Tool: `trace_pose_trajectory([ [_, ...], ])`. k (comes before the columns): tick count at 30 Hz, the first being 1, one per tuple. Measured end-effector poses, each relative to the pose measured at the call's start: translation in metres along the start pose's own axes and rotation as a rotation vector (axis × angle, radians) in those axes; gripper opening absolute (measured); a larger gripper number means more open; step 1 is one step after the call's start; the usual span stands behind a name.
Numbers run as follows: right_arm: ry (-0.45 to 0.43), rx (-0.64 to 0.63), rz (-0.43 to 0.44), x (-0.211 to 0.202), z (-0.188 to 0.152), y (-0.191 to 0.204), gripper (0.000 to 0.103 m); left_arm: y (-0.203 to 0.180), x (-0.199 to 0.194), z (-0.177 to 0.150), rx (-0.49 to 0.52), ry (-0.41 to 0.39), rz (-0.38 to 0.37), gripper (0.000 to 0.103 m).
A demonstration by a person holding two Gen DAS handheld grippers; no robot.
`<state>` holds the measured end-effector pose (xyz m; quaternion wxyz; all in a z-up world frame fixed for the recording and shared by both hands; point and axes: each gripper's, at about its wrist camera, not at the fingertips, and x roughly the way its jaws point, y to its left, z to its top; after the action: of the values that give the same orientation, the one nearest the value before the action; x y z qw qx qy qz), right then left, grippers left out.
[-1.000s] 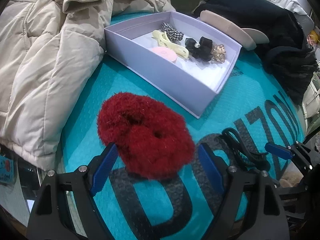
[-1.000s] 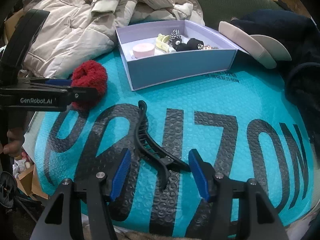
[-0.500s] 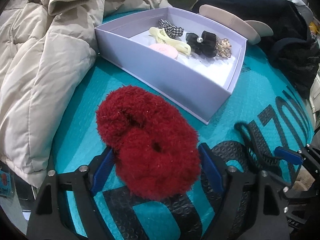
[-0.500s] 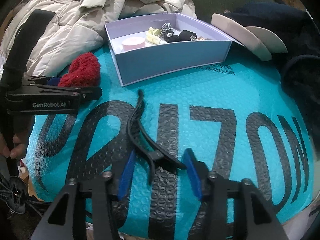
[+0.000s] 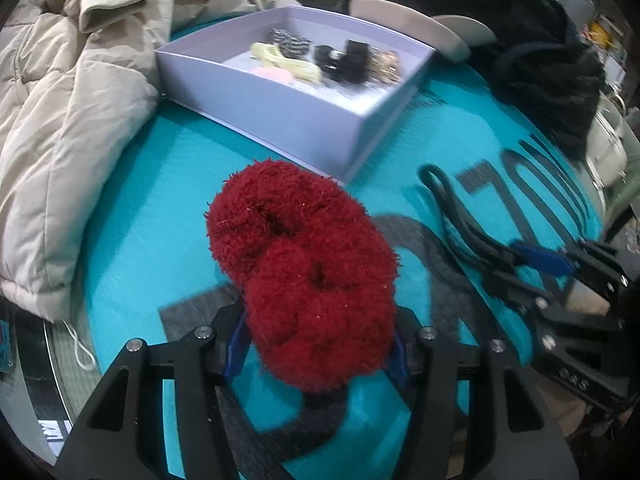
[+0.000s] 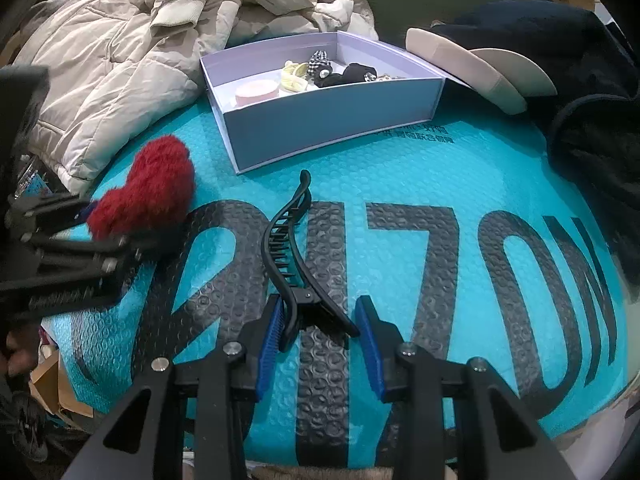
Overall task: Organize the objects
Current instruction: 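Grasp the red fuzzy scrunchie with the left tool while the right tool grasps the black claw clip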
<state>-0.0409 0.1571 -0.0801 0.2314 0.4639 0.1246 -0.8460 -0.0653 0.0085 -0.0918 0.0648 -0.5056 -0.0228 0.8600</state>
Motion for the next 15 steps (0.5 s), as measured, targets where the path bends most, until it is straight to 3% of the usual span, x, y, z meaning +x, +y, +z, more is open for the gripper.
trace_pose_trajectory([
  [6, -0.006, -0.003, 0.018, -0.005, -0.006, 0.004, 0.037, -0.017, -0.01, -0.016, 0.019, 0.013, -0.027, 0.054],
  [11, -0.007, -0.021, 0.017, -0.006, -0.009, 0.008, 0.037, -0.025, -0.014, -0.022, 0.052, 0.014, 0.019, 0.057],
  [15, -0.004, -0.03, 0.035, -0.006, -0.007, 0.009, 0.049, -0.029, -0.017, -0.021, 0.073, 0.004, 0.043, 0.062],
])
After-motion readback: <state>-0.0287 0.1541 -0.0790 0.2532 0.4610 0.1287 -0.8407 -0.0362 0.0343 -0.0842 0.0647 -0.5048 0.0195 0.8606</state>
